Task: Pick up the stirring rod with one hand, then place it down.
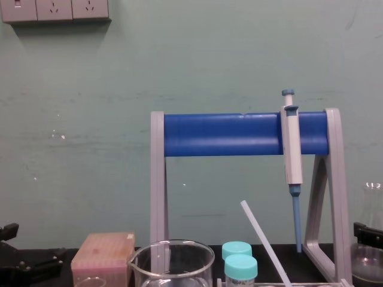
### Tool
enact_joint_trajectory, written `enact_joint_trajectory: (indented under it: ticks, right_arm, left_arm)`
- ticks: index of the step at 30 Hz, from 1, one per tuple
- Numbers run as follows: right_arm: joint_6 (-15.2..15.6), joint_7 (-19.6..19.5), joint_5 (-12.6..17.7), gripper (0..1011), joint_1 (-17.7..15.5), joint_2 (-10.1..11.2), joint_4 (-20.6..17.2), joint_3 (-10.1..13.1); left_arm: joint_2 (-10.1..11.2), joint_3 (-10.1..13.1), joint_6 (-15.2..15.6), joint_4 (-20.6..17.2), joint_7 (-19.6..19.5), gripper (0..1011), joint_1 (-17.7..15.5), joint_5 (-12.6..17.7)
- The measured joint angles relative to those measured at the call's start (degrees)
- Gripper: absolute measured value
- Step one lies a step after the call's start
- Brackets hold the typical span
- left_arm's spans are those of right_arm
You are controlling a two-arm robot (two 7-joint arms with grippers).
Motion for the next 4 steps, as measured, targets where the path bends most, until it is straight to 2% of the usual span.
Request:
enact_joint_trajectory:
  ticks: [4]
  right_arm:
    - [0.0, 0.0, 0.0, 1003, 0.0, 0.0, 0.0, 0.0]
  left_arm:
    - [0.0, 0.0, 0.0, 0.0, 0.0, 1000, 0.0, 0.0]
